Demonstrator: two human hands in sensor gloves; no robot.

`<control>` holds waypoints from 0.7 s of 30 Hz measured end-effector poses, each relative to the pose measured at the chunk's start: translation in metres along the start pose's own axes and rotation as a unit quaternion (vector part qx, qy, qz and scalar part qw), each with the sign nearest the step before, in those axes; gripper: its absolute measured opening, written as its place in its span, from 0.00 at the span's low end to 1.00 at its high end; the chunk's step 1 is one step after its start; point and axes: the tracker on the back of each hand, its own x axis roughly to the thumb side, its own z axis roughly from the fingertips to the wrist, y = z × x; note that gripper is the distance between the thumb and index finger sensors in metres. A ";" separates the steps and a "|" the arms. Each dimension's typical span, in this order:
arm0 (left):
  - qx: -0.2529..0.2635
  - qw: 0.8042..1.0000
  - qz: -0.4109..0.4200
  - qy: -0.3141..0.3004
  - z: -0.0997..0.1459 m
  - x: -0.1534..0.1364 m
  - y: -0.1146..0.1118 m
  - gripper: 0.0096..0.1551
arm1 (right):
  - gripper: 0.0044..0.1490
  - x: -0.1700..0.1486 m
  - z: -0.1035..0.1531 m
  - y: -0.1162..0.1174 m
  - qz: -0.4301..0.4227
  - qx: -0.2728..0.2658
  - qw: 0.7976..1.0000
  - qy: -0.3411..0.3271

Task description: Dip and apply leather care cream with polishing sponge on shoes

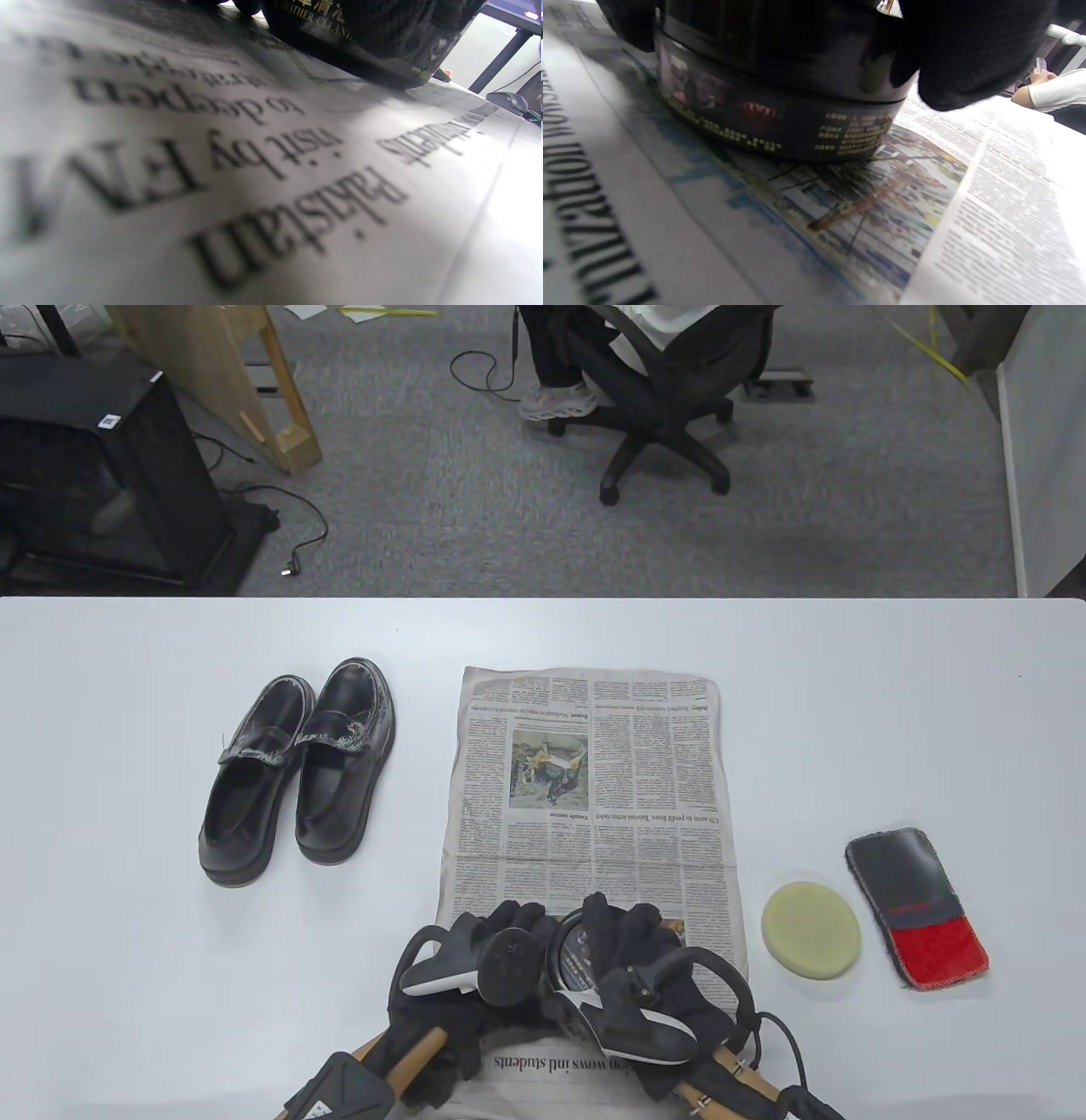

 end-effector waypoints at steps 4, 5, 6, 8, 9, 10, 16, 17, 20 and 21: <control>-0.005 1.000 -0.007 0.000 0.000 0.001 -0.001 0.61 | 0.68 -0.015 0.005 -0.003 -0.109 0.036 0.993 -0.038; -0.006 1.000 -0.007 0.000 0.000 0.001 -0.001 0.61 | 0.67 -0.021 0.008 -0.005 -0.137 0.043 0.988 -0.053; -0.006 1.000 -0.006 0.000 0.000 0.001 -0.001 0.61 | 0.67 -0.025 0.010 -0.005 -0.143 0.041 0.987 -0.055; -0.005 1.000 -0.005 0.000 0.000 0.001 -0.001 0.61 | 0.68 -0.028 0.010 -0.004 -0.143 0.036 0.988 -0.055; -0.005 1.000 -0.007 0.000 0.000 0.001 -0.001 0.61 | 0.69 -0.029 0.010 -0.004 -0.142 0.036 0.988 -0.054; -0.006 1.000 -0.008 0.000 0.000 0.002 -0.001 0.61 | 0.70 -0.028 0.009 -0.004 -0.133 0.030 0.990 -0.047; -0.007 1.000 -0.010 0.001 -0.001 0.002 -0.002 0.61 | 0.73 -0.003 0.003 -0.003 0.015 -0.003 1.000 0.007; -0.007 1.000 -0.010 0.001 -0.001 0.002 -0.002 0.61 | 0.73 -0.003 0.003 -0.003 0.016 -0.001 1.000 0.009; -0.008 1.000 -0.009 0.001 -0.001 0.002 -0.002 0.61 | 0.72 -0.008 0.003 -0.002 -0.015 0.001 1.000 -0.002; -0.008 1.000 -0.010 0.001 -0.001 0.002 -0.002 0.61 | 0.71 -0.011 0.004 -0.001 -0.041 0.007 0.999 -0.017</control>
